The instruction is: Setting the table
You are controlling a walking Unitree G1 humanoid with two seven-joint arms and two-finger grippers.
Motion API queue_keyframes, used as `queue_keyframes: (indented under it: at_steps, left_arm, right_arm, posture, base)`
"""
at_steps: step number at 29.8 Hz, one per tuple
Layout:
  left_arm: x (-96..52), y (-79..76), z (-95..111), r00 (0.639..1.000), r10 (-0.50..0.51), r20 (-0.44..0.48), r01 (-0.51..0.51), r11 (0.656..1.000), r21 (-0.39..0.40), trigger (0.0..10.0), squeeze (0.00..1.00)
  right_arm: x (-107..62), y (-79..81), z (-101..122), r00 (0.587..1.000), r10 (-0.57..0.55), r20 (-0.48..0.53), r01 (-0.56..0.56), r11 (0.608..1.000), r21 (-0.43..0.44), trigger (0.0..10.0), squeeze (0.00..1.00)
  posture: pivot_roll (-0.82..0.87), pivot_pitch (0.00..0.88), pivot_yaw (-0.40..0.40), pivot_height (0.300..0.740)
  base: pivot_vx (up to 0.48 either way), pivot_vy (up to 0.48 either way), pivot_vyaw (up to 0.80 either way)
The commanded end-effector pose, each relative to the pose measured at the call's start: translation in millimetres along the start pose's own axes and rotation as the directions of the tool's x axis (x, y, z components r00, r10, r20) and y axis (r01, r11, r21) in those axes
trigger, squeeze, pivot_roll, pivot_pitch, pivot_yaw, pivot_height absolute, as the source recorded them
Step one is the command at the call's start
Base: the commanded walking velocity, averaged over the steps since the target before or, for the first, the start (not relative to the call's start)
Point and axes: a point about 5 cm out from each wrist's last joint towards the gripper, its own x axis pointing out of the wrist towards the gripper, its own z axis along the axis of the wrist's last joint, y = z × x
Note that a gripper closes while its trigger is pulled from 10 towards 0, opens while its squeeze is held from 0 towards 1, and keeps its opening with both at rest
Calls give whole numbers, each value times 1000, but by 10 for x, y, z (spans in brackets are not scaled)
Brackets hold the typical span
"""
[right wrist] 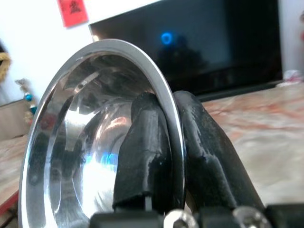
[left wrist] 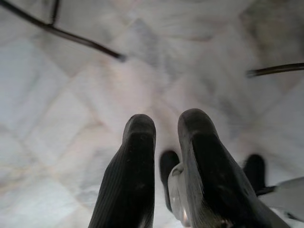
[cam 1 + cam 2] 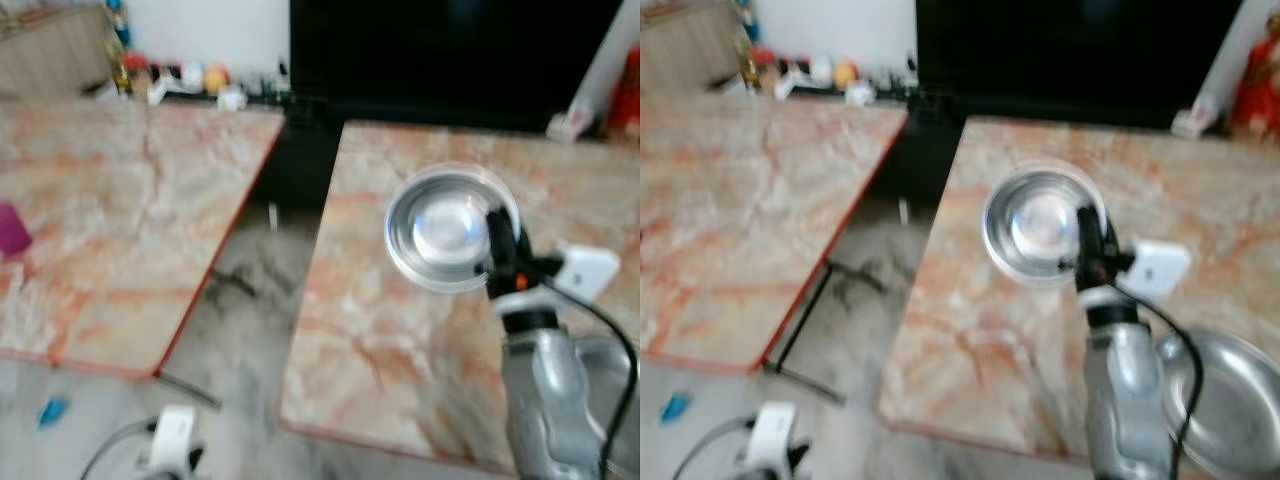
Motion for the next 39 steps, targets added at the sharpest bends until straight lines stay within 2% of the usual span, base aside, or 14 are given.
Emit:
queue_keyframes:
  at_steps: [1, 22, 33, 39]
  left_arm:
    - [-20, 88, -33, 1000, 18, -14, -18, 1000, 10, 10000, 0]
    - [-13, 57, -33, 1000, 13, -18, -13, 1000, 11, 10000, 0]
    - [-22, 59, -59, 1000, 14, -22, -14, 1000, 8, 10000, 0]
    - [-23, 62, -65, 1000, 17, -25, -17, 1000, -4, 10000, 0]
  right_arm:
    - [38, 87, 55, 999, 32, 24, -33, 999, 15, 10000, 0]
    - [37, 71, 49, 1000, 23, 16, -23, 1000, 8, 10000, 0]
    - [44, 45, 33, 1000, 16, -1, -16, 1000, -4, 10000, 0]
    - [44, 46, 27, 1000, 24, -13, -24, 1000, -15, 10000, 0]
  posture:
    - [57, 0, -35, 740]
    - [56, 0, -35, 740]
    - [56, 0, -36, 740]
    - [52, 0, -37, 740]
  base:
    - [0, -307, -688]
    - [0, -15, -61]
    - [0, -294, 0]
    - [0, 0, 0]
